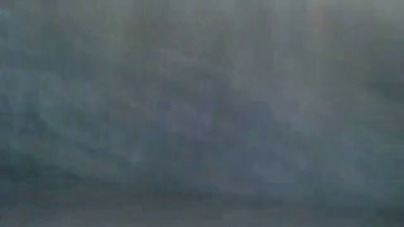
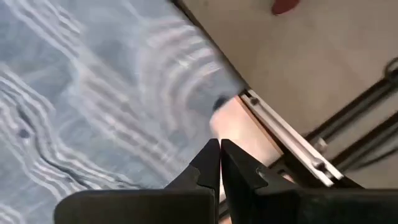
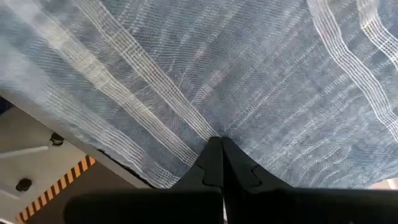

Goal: Fold Laundry from Bin
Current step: Fold the blue polo shirt

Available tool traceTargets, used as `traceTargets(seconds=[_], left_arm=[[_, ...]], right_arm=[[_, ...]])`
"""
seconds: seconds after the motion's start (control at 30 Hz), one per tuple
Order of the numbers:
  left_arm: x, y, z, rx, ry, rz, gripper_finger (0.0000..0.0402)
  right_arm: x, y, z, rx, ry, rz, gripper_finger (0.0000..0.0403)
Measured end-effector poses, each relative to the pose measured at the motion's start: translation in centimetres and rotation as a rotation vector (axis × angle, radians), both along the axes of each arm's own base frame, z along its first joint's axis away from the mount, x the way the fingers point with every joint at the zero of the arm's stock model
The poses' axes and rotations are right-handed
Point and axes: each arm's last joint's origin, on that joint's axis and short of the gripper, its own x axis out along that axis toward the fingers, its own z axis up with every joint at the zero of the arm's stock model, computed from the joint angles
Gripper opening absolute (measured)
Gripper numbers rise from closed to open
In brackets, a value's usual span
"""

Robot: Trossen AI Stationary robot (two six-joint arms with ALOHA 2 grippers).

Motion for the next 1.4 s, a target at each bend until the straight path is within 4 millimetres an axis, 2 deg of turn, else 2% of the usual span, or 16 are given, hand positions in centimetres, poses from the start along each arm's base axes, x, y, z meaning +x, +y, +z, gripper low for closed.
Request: traceTargets(seconds=[0.13, 0.27, 0.4, 0.6, 0.73, 0.9, 1.0, 1.2, 1.4], left_arm=[[0.1, -0.2, -0.6, 0.003, -0.031, 0.003, 0.0000], [0.2, -0.3, -2.1, 0.031, -0.026, -0.010, 0.0000], [0.4, -0.5, -3.3, 0.036, -0.083, 0.050, 0.0000], [1.1, -3.5, -3.0, -0.213, -0.344, 0.079, 0.0000], [0.3, -4.5, -4.3, -0.281, -0.338, 0.016, 0.0005], [-0.7, -4.5, -5.7, -0.304, -0.182, -0.061, 0.0054], [-0.9, -4.7, -7.1, -0.326, -0.175, -0.070, 0.0097], [-0.3, -3.3, -10.4, -0.228, -0.220, 0.155, 0.0167], [2.0, -1.2, -10.6, -0.148, -0.180, 0.282, 0.0179]], right_arm=[[-0.2, 0.1, 0.0, 0.017, 0.024, -0.002, 0.0015], [-0.4, 0.2, 0.0, 0.014, 0.032, -0.017, 0.0015], [-0.4, 0.2, 0.0, 0.013, 0.033, -0.022, 0.0017], [-0.4, 0.3, 0.0, 0.015, 0.028, -0.015, 0.0019], [-0.3, 0.3, 0.0, 0.011, 0.021, -0.013, 0.0019], [-0.3, 0.3, 0.0, 0.009, 0.017, -0.009, 0.0021], [-0.2, 0.4, 0.0, 0.028, 0.009, -0.002, 0.0026], [-0.9, 1.5, 0.0, 0.097, 0.019, 0.007, 0.0021], [-2.0, 1.6, 0.0, 0.055, 0.075, -0.032, 0.0031]])
